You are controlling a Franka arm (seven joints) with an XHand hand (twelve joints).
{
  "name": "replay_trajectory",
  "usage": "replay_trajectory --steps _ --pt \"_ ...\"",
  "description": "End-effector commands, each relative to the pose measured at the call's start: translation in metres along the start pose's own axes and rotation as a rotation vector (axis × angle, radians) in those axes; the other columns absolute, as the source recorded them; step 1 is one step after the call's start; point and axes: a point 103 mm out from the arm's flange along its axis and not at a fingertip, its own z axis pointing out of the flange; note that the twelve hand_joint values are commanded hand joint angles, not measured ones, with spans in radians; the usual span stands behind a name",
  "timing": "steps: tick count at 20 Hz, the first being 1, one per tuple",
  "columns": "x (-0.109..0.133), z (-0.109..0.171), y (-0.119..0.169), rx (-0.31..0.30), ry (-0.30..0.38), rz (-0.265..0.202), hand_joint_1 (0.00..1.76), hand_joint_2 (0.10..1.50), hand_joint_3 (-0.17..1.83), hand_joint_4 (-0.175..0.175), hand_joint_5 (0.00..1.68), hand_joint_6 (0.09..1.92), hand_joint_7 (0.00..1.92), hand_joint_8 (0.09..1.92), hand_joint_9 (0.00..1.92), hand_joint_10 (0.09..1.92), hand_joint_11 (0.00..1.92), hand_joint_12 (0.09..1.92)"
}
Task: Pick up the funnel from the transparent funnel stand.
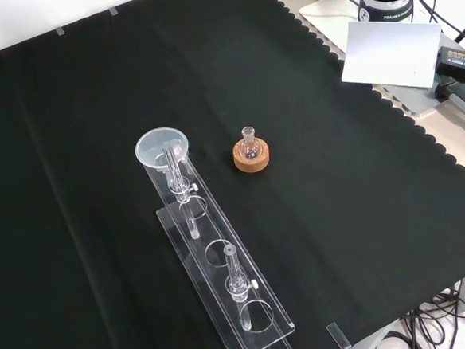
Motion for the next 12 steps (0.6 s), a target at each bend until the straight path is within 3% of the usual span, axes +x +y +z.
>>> replay_trajectory --steps 1,4,12 --pt "-0.0009 0.0000 0.0000 -0.012 0.000 -0.002 0.00 1.04 0.62 0.041 0.07 0.16 0.00 0.45 0.13 0.63 0.05 1.32" --pt "-0.0002 0.0005 0.0006 -0.011 -0.001 0.005 0.00 1.09 0.51 0.040 0.11 0.09 0.00 0.42 0.12 0.63 0.03 1.37" --pt "-0.0075 0.0026 0.0030 -0.007 0.011 0.021 0.00 1.11 0.49 0.039 0.12 0.09 0.00 0.43 0.12 0.63 0.02 1.37"
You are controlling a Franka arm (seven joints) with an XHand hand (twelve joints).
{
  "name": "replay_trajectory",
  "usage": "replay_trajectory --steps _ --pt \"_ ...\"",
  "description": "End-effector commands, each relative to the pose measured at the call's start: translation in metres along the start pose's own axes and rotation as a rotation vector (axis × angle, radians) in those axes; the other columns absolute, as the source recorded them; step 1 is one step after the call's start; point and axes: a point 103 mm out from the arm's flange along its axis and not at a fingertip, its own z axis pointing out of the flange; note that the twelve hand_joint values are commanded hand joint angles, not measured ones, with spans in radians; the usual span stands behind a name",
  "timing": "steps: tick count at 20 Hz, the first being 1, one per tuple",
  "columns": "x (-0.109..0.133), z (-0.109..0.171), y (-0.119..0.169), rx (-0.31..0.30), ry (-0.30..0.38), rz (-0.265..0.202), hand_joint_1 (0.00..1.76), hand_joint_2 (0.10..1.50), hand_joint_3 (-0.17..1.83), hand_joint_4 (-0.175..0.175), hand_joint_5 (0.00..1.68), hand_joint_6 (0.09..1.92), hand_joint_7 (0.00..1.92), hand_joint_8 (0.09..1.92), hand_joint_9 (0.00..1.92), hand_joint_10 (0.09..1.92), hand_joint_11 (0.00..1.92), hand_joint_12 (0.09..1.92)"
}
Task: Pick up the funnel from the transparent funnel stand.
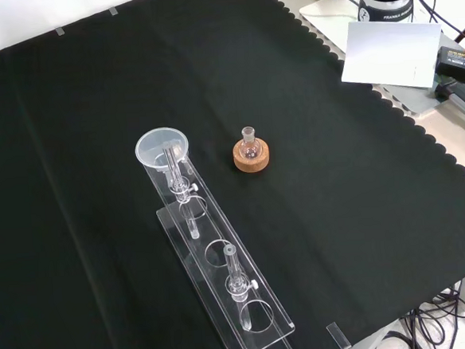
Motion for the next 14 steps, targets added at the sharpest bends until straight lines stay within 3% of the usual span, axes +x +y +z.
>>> replay_trajectory --steps 1,7,11,13,14 --pt "-0.013 0.003 0.004 0.010 0.011 0.013 0.00 1.11 0.49 0.039 0.13 0.09 0.00 0.43 0.12 0.63 0.02 1.37" --pt "-0.061 0.021 0.015 0.030 0.017 0.042 0.00 1.11 0.48 0.039 0.13 0.09 0.00 0.43 0.13 0.63 0.03 1.37" --pt "-0.074 0.032 0.024 0.046 0.015 0.052 0.00 1.11 0.48 0.039 0.13 0.09 0.01 0.44 0.13 0.63 0.03 1.38" --pt "-0.072 0.039 0.032 0.058 0.015 0.049 0.00 1.10 0.47 0.039 0.13 0.09 0.01 0.44 0.13 0.64 0.03 1.38" --pt "-0.039 0.042 0.040 0.067 0.004 0.060 0.00 1.10 0.47 0.039 0.14 0.09 0.01 0.44 0.13 0.64 0.03 1.38"
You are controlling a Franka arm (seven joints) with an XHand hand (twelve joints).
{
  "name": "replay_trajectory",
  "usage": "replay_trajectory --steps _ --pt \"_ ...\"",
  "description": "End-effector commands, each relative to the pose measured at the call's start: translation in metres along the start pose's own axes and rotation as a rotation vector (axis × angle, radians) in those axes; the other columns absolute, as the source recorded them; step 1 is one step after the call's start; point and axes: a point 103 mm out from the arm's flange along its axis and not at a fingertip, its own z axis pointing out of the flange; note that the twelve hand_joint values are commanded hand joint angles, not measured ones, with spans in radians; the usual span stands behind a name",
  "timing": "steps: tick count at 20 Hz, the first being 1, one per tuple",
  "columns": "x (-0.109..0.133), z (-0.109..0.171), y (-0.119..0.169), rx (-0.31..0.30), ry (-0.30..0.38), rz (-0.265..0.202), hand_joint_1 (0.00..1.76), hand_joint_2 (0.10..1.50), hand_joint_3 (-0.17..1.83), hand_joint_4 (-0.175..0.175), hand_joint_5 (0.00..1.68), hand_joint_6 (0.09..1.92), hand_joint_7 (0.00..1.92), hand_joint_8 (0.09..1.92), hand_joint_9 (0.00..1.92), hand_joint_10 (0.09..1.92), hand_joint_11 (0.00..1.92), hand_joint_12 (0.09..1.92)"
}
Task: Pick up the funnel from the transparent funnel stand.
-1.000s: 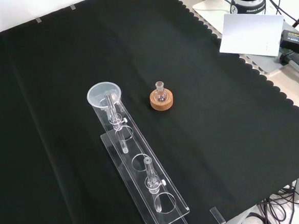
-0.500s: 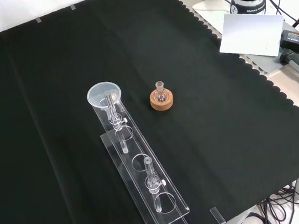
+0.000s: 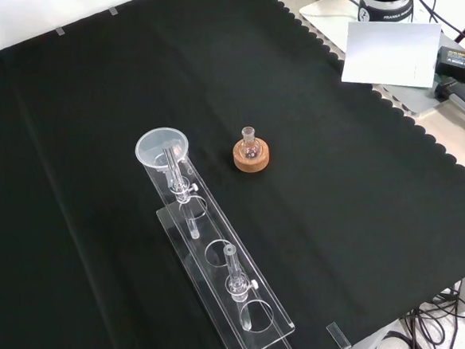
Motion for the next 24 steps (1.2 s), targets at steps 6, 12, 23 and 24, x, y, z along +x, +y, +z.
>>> replay_trajectory --steps 6,12,23,24 --pt "0.084 0.040 0.063 0.072 -0.048 -0.060 0.00 1.09 0.45 0.036 0.15 0.09 0.03 0.46 0.15 0.64 0.03 1.38" --pt "0.118 0.054 0.096 0.102 -0.081 -0.118 0.04 1.07 0.39 0.032 0.16 0.09 0.07 0.50 0.18 0.66 0.02 1.41" --pt "0.161 0.095 0.148 0.233 -0.121 -0.201 0.38 0.90 0.29 0.022 0.15 0.09 0.06 0.58 0.19 0.71 0.03 1.44" --pt "0.163 0.097 0.151 0.246 -0.122 -0.202 0.39 0.89 0.28 0.022 0.15 0.09 0.05 0.58 0.19 0.72 0.04 1.45"
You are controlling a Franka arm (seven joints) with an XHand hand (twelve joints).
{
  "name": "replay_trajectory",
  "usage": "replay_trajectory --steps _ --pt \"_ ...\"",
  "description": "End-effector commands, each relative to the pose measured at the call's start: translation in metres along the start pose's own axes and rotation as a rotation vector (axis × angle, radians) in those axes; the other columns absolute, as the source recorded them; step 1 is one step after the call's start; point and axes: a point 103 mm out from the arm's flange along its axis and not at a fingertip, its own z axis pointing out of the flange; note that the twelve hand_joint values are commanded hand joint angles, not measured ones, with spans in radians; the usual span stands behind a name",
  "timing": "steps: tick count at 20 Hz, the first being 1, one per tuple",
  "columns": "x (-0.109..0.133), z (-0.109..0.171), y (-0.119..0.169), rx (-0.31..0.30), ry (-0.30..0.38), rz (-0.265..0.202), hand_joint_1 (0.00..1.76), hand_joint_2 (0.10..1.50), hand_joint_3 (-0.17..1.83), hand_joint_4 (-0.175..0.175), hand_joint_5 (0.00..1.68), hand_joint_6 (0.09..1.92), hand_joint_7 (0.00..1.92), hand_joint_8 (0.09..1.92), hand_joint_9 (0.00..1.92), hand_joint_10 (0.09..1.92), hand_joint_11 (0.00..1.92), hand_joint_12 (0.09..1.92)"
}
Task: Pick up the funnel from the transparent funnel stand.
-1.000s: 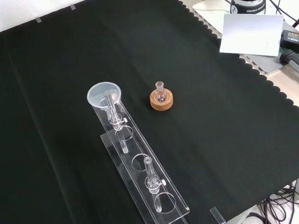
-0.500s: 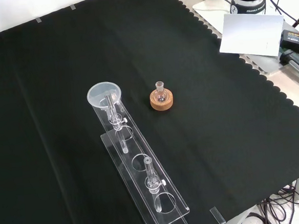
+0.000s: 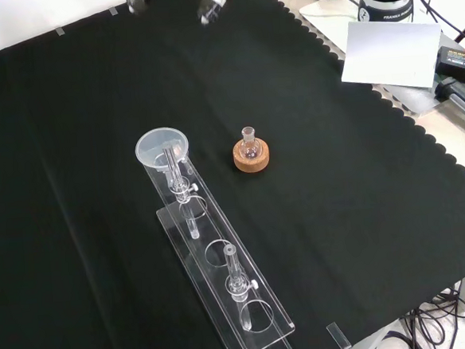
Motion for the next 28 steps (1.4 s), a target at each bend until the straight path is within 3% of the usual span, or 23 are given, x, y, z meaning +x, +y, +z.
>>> replay_trajectory --steps 1,11,14,16,18,23,28 --pt "0.041 0.013 0.046 0.080 -0.031 -0.080 0.40 0.88 0.28 0.021 0.14 0.09 0.04 0.58 0.19 0.72 0.04 1.45" --pt "0.073 0.036 0.090 0.149 -0.053 -0.149 0.48 0.82 0.25 -0.001 0.12 0.09 0.00 0.62 0.18 0.80 0.14 1.51" --pt "0.081 0.048 0.110 0.212 -0.063 -0.100 0.50 0.81 0.24 -0.020 0.10 0.09 0.00 0.57 0.17 0.82 0.19 1.51" --pt "0.082 0.051 0.116 0.223 -0.067 -0.086 0.51 0.80 0.24 -0.027 0.07 0.09 0.00 0.50 0.16 0.83 0.22 1.51" --pt "0.093 0.054 0.126 0.275 -0.091 -0.081 0.52 0.79 0.23 -0.033 0.04 0.09 0.00 0.43 0.13 0.85 0.24 1.50" --pt "0.115 0.058 0.140 0.284 -0.147 -0.073 0.56 0.78 0.22 -0.038 0.00 0.09 0.00 0.30 0.07 0.88 0.26 1.51" --pt "0.127 0.060 0.142 0.285 -0.174 -0.068 0.59 0.77 0.22 -0.041 0.00 0.09 0.00 0.34 0.10 0.91 0.29 1.51"
